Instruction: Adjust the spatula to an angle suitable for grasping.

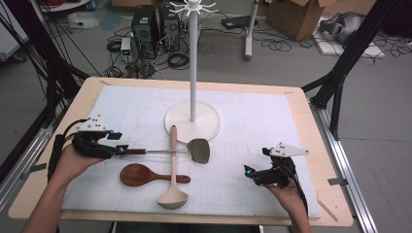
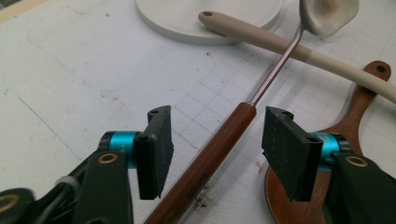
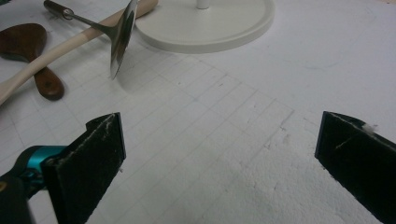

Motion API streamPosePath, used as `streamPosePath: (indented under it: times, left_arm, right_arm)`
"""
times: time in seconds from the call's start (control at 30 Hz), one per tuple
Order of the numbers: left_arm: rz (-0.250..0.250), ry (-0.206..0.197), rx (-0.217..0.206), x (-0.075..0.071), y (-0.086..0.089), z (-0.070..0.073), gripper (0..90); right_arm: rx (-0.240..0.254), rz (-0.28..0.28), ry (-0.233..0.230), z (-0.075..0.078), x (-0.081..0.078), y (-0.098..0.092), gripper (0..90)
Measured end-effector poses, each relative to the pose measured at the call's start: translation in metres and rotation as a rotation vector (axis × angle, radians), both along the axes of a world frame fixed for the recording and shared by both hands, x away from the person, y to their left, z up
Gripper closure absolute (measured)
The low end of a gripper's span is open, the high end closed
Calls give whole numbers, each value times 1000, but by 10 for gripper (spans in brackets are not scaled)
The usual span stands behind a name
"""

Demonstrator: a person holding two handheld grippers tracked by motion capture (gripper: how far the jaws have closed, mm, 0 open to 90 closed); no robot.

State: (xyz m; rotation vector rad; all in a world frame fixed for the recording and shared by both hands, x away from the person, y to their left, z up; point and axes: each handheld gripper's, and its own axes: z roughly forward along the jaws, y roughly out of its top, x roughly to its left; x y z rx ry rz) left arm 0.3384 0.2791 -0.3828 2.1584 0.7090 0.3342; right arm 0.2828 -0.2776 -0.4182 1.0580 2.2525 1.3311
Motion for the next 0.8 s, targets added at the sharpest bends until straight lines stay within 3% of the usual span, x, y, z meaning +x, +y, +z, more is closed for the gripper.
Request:
streamPosePath:
  times: [0.13, 0.47, 0.57, 0.7, 0.8]
  left_arm:
    - [-13, 27, 14, 9, -3, -8, 484]
    - [-102, 76, 50, 22, -16, -28, 531]
    - [-128, 93, 50, 24, -18, -32, 527]
    - [-142, 79, 42, 26, -22, -36, 503]
    - [-159, 104, 45, 29, -23, -40, 506]
  right_arm:
    - [-9, 6, 0, -1, 1, 1, 7]
    - [-19, 19, 9, -3, 2, 2, 8]
    - [-19, 17, 11, -3, 2, 2, 7]
    - [-16, 21, 13, -4, 3, 2, 8]
    - [-17, 25, 17, -5, 4, 3, 7]
